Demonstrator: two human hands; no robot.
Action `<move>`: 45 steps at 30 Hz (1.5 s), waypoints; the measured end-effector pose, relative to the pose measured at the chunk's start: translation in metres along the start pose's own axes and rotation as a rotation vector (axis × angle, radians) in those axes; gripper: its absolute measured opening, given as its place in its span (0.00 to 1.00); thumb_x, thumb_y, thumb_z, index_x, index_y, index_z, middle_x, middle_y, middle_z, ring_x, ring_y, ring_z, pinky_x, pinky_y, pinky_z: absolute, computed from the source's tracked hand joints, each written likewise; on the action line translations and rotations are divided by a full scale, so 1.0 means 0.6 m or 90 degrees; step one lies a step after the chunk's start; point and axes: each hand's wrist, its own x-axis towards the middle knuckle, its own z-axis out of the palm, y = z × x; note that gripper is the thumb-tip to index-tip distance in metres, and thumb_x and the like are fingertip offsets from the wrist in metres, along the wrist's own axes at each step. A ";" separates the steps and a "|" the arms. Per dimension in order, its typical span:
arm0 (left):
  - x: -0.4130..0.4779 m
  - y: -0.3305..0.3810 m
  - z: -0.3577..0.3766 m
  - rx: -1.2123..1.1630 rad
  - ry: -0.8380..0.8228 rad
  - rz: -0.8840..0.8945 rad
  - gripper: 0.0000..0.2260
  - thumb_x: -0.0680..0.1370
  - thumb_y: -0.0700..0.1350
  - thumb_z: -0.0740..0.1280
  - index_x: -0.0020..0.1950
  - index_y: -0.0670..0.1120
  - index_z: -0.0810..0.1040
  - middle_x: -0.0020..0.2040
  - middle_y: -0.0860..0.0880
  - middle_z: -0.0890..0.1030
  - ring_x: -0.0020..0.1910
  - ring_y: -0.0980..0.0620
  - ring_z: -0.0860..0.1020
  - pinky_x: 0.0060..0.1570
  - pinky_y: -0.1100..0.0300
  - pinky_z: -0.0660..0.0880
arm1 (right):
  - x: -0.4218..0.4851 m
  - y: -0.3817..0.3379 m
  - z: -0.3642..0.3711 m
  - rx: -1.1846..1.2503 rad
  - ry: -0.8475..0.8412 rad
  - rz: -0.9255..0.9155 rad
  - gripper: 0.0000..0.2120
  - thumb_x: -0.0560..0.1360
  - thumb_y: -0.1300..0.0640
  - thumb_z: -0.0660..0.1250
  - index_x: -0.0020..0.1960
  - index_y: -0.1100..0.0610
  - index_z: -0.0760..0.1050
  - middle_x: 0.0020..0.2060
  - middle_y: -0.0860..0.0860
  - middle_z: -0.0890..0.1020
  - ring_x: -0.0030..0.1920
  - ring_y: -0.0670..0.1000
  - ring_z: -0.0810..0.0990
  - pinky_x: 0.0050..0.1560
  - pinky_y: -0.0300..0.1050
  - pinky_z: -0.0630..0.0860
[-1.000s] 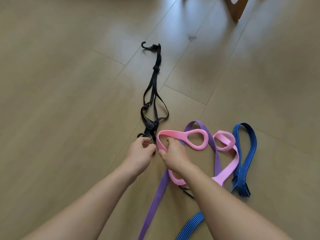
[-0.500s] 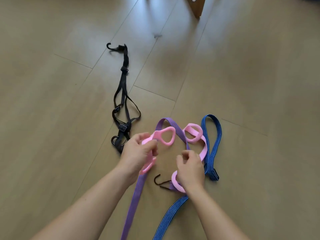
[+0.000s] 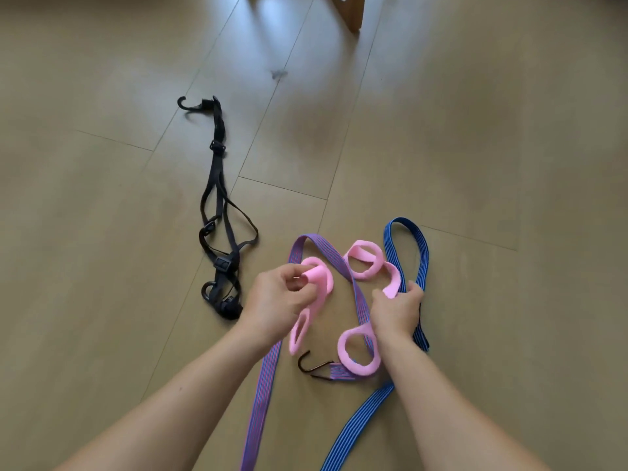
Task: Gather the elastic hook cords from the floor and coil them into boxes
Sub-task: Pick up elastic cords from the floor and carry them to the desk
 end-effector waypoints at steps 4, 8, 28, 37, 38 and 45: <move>-0.048 0.066 -0.015 -0.028 0.012 0.010 0.12 0.77 0.31 0.66 0.53 0.45 0.84 0.38 0.50 0.85 0.28 0.65 0.76 0.31 0.75 0.69 | -0.050 -0.062 -0.042 0.165 -0.143 0.090 0.16 0.69 0.67 0.60 0.55 0.61 0.76 0.33 0.53 0.76 0.30 0.50 0.72 0.34 0.43 0.75; -0.118 0.163 -0.040 0.032 0.017 0.033 0.05 0.78 0.40 0.69 0.49 0.47 0.84 0.43 0.46 0.86 0.32 0.58 0.74 0.29 0.70 0.66 | -0.135 -0.171 -0.119 0.283 -0.247 0.092 0.05 0.70 0.62 0.64 0.44 0.61 0.76 0.28 0.53 0.73 0.23 0.47 0.70 0.25 0.36 0.70; -0.629 0.884 -0.208 0.051 -0.061 0.280 0.05 0.83 0.47 0.62 0.54 0.50 0.76 0.51 0.53 0.86 0.52 0.56 0.83 0.54 0.55 0.79 | -0.635 -0.741 -0.760 0.321 -0.412 -0.275 0.11 0.74 0.71 0.69 0.53 0.60 0.78 0.45 0.48 0.86 0.46 0.46 0.83 0.46 0.36 0.78; -0.816 1.075 -0.209 0.001 -0.065 0.452 0.07 0.82 0.44 0.64 0.52 0.55 0.80 0.46 0.49 0.86 0.46 0.50 0.84 0.46 0.58 0.80 | -0.779 -0.865 -0.943 0.260 -0.319 -0.529 0.13 0.66 0.54 0.74 0.49 0.58 0.82 0.48 0.52 0.80 0.44 0.51 0.78 0.50 0.51 0.78; -0.831 1.086 -0.206 -0.011 -0.073 0.464 0.07 0.82 0.44 0.64 0.52 0.54 0.80 0.46 0.48 0.86 0.45 0.50 0.84 0.44 0.58 0.80 | -0.788 -0.870 -0.957 0.247 -0.296 -0.565 0.12 0.66 0.53 0.75 0.47 0.56 0.83 0.52 0.50 0.78 0.47 0.50 0.78 0.51 0.49 0.77; -0.919 1.109 -0.198 -0.096 -0.195 0.498 0.09 0.78 0.54 0.64 0.47 0.57 0.84 0.45 0.47 0.86 0.42 0.53 0.83 0.40 0.63 0.79 | -0.879 -0.850 -1.019 0.348 -0.284 -0.612 0.09 0.71 0.59 0.71 0.51 0.57 0.81 0.45 0.48 0.85 0.47 0.48 0.83 0.48 0.40 0.79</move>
